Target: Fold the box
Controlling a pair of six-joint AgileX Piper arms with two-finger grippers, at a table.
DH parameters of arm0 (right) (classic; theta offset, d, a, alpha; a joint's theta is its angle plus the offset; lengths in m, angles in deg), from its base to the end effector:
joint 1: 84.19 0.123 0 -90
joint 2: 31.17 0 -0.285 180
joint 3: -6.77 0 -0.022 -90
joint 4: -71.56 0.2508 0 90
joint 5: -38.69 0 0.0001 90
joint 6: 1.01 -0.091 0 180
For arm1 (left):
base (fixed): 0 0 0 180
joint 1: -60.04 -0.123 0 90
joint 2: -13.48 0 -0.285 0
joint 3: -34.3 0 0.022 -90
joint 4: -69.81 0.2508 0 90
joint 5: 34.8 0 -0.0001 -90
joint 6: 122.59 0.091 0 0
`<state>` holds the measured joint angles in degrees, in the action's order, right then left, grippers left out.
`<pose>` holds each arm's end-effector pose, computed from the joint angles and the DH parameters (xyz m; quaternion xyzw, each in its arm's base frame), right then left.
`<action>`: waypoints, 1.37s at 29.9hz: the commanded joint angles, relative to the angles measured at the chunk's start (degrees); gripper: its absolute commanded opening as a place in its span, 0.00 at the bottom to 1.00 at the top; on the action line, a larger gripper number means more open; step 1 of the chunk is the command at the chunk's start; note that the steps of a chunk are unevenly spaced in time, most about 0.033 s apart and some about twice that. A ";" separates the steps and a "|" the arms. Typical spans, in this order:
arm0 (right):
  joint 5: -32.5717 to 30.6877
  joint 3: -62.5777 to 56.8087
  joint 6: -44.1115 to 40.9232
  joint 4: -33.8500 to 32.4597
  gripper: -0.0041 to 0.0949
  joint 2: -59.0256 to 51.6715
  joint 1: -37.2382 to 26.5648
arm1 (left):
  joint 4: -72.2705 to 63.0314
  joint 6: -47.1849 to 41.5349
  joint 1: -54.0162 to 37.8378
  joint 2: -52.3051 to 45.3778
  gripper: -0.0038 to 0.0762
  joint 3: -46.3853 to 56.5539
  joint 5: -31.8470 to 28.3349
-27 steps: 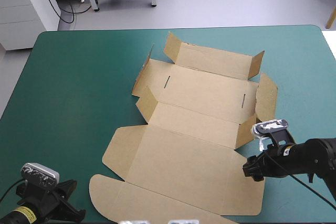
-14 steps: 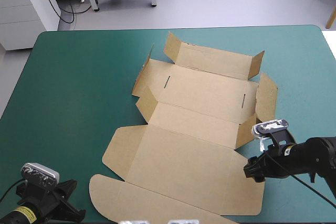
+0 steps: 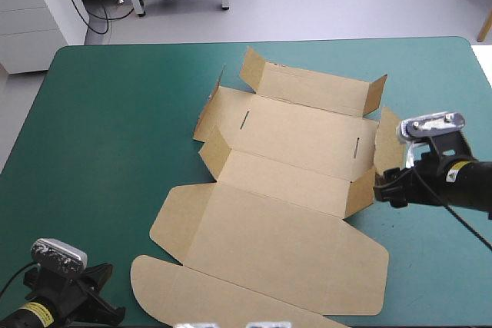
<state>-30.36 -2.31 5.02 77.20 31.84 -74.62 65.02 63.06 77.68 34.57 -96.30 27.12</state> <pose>0.1558 0.0347 0.4045 -0.1265 0.9334 0.0594 0.3306 0.0267 -0.0155 0.2689 0.1815 0.8960 -0.0835 0.3966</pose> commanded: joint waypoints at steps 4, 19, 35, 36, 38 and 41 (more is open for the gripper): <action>2.04 11.51 -1.43 -0.27 0.75 7.23 0.12 | -0.86 -0.28 -0.01 0.68 0.04 -1.33 -3.19; 1.95 14.18 -6.41 -0.98 0.75 16.40 -1.40 | -0.86 -0.28 -0.01 0.68 0.04 -1.33 -3.19; 1.95 10.48 -9.15 1.75 0.75 16.49 -2.43 | -0.86 -0.28 -0.01 0.68 0.04 -1.33 -3.19; 1.95 9.08 -9.15 1.75 0.75 16.49 -2.43 | -0.86 -0.28 -0.01 0.68 0.04 -1.33 -3.19; 2.05 6.99 -9.15 1.75 0.75 16.53 -2.43 | -0.86 -0.28 -0.01 0.68 0.04 -1.33 -3.19; 2.15 5.19 -9.15 1.62 0.75 17.52 -2.43 | -0.86 -0.28 -0.01 0.68 0.04 -1.33 -3.19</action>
<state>-30.34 2.72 -4.05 78.45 49.83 -76.50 65.01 63.06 77.68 34.57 -96.30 27.12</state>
